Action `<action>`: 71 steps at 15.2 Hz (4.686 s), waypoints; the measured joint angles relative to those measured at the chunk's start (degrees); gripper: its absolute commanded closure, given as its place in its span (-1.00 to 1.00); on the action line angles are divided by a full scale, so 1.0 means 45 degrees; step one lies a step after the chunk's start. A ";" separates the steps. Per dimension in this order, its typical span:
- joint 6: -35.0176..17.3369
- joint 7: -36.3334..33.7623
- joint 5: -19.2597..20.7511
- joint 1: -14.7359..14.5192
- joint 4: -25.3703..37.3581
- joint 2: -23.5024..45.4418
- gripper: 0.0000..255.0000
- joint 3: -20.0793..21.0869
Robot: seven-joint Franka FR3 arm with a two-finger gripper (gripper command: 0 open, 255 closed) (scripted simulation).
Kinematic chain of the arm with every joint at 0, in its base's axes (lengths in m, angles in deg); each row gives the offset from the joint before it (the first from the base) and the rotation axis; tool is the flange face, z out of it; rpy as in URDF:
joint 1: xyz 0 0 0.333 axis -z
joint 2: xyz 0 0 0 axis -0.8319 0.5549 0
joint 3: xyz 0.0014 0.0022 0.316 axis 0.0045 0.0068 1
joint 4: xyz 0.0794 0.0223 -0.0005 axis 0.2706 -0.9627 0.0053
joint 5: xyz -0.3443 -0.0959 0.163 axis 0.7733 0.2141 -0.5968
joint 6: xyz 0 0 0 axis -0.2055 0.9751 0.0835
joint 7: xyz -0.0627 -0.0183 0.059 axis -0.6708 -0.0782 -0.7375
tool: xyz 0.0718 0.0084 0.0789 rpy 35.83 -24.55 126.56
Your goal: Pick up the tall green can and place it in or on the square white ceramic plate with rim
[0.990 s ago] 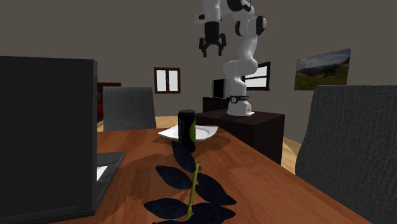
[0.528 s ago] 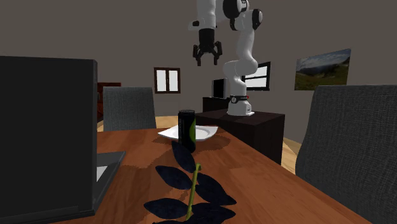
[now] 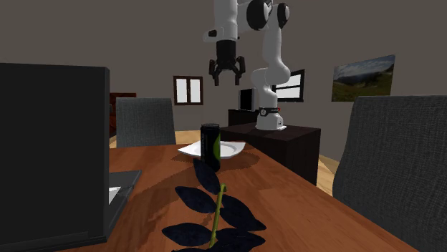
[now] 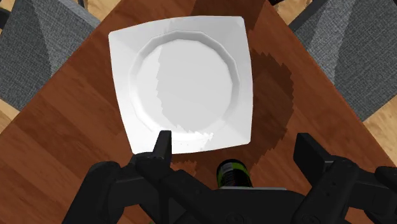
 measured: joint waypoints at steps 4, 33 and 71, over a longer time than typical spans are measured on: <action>-0.0712 -0.0156 0.0312 -0.0115 0.1161 0.1746 -1.00 0.0132; -0.2260 -0.0827 0.1745 -0.1288 0.7633 0.9391 1.00 0.0081; -0.1161 0.0987 0.0626 0.0238 0.3103 0.3662 1.00 0.0171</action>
